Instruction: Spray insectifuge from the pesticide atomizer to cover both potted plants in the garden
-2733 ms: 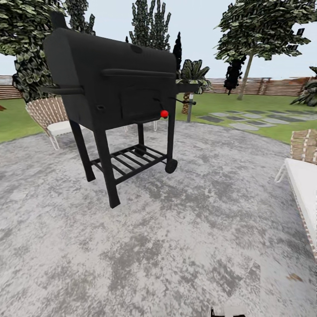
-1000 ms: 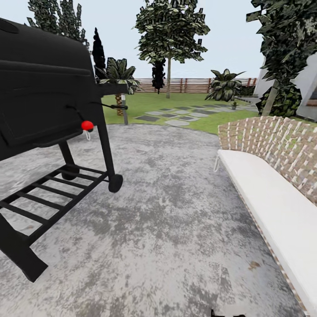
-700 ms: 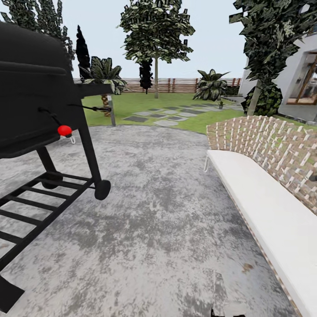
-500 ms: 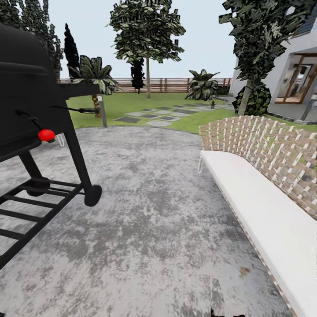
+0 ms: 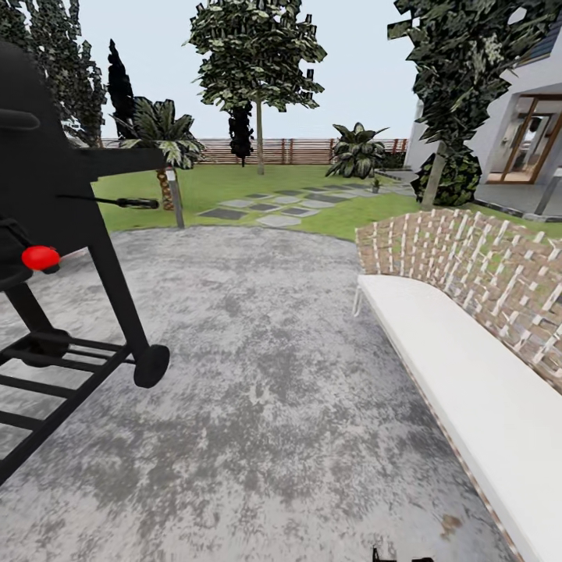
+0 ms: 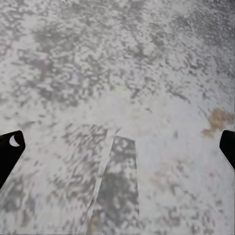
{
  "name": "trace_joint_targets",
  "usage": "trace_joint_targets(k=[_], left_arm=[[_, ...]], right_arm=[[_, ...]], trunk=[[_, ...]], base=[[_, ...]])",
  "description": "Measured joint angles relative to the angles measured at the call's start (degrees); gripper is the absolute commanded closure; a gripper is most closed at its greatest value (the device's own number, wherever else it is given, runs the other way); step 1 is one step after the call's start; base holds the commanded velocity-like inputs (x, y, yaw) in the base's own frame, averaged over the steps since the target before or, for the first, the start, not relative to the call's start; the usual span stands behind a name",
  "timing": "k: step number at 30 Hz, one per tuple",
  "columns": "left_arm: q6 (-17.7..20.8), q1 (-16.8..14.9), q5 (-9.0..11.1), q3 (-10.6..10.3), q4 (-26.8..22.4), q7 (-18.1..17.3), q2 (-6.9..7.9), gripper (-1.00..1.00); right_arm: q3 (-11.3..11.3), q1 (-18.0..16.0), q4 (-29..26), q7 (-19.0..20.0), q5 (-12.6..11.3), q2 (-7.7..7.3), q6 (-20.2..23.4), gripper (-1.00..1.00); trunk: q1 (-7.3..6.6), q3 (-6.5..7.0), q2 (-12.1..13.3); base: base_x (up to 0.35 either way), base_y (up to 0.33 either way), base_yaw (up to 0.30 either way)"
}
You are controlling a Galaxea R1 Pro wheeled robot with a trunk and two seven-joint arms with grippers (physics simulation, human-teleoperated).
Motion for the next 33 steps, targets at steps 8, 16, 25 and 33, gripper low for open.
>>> trace_joint_targets(k=[8, 16, 25, 33], left_arm=[[0.0, 0.0, 0.0, 0.0, 0.0, 0.0, -0.02, 1.0], [0.0, 0.0, 0.0, 0.0, 0.0, 0.0, -0.01, 1.0], [0.0, 0.0, 0.0, 0.0, 0.0, 0.0, 0.04, 1.0], [0.0, 0.0, 0.0, 0.0, 0.0, 0.0, 0.06, 1.0]], right_arm=[[-0.1, 0.0, 0.0, 0.0, 0.0, -0.01, 0.1, -1.0], [-0.1, 0.0, 0.1, 0.1, 0.0, -0.01, 0.1, -1.0], [-0.1, 0.0, 0.0, 0.1, 0.0, -0.01, 0.1, -1.0], [-0.1, 0.0, 0.1, 0.1, 0.0, -0.04, 0.1, -1.0]], trunk=[[0.0, 0.0, 0.0], [0.0, 0.0, 0.0], [0.0, 0.0, 0.0], [0.0, 0.0, 0.0]], base=[[0.338, 0.0, 0.0], [0.338, 0.0, -0.006], [0.338, 0.0, -0.163], [0.338, 0.0, -0.008]])
